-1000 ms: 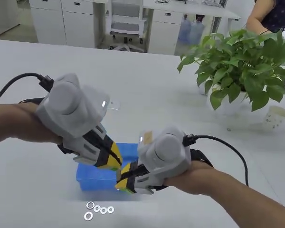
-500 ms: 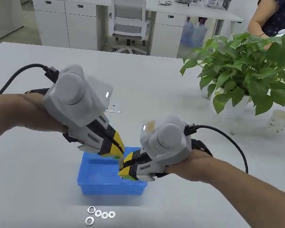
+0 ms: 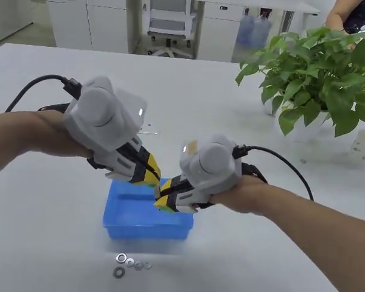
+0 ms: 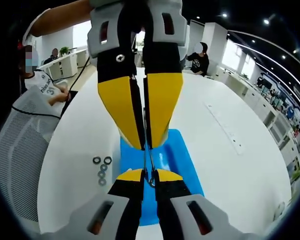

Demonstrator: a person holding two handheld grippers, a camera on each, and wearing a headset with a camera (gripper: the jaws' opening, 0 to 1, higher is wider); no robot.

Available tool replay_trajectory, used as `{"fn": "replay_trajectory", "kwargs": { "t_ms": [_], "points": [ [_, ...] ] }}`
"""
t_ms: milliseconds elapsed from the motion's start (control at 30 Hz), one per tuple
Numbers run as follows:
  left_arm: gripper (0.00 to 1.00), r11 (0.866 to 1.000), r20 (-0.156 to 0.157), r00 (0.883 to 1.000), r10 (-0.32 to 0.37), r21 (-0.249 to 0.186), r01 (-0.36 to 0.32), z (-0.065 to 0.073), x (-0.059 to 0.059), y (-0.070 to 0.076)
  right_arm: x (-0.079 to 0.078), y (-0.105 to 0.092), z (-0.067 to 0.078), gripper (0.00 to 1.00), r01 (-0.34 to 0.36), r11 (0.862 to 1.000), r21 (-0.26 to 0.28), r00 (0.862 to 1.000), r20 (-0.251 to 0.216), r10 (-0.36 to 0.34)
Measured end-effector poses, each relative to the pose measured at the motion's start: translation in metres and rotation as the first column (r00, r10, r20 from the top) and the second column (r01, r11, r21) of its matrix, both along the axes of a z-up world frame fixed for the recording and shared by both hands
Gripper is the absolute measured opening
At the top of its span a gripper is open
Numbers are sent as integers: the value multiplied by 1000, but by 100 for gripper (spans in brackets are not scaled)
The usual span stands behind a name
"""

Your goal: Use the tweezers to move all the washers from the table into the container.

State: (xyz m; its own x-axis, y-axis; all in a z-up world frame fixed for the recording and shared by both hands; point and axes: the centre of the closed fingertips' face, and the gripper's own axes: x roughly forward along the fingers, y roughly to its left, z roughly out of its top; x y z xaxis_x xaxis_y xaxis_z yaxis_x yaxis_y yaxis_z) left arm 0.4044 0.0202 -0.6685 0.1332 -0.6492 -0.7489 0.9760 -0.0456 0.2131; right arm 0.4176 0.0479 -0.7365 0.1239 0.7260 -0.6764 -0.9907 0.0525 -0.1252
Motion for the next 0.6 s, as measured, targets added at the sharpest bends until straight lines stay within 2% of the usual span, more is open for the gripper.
{"fn": "replay_trajectory", "kwargs": {
  "t_ms": [600],
  "points": [
    [6,999,-12,999,33,18,-33,-31,21,3,18,2,-31,9,-24,999,-25,1000,-16,23]
  ]
}}
